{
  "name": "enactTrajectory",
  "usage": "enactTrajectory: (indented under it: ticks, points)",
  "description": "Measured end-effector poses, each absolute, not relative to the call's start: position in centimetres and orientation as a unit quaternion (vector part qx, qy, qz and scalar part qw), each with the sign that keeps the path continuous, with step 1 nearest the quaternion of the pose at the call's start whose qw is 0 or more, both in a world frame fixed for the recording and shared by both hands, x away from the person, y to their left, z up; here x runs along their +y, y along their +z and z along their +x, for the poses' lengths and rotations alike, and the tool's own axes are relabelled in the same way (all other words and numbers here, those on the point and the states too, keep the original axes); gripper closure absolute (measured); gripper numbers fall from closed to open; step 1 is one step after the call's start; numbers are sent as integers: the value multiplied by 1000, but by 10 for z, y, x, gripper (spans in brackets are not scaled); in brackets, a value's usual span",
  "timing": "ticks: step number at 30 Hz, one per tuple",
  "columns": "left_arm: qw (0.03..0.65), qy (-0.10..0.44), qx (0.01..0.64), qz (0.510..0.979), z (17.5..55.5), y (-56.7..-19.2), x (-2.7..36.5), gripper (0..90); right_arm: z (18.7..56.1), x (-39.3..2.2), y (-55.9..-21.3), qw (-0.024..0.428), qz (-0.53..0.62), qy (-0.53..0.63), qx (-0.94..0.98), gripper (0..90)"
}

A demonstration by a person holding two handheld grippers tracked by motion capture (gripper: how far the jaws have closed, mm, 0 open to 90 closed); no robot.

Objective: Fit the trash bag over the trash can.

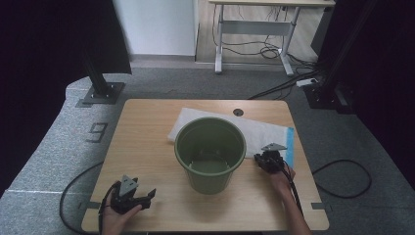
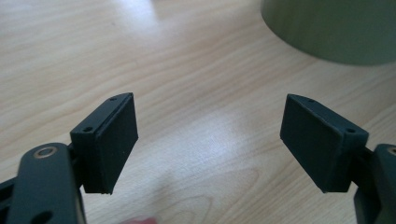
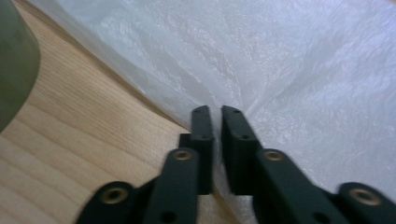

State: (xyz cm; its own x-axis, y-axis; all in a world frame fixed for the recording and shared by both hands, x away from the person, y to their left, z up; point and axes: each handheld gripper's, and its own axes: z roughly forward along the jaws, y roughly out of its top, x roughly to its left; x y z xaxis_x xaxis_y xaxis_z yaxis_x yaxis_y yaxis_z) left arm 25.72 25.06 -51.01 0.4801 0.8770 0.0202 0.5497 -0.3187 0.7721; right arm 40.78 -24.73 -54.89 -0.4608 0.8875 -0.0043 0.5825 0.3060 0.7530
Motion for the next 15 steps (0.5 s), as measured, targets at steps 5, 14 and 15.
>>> enactTrajectory:
  ticks: [5, 14, 15]
  points:
    - [370, 225, 459, 776, 260, -508, 256, 198, 397, -258, -547, 218, 473, 344, 781, 881]
    - [401, 191, 454, 773, 277, -513, 257, 207, 339, -284, -540, 190, 483, 392, 759, 881]
    - [406, 188, 456, 769, 278, -513, 259, 208, 333, -286, -540, 182, 489, 398, 755, 881]
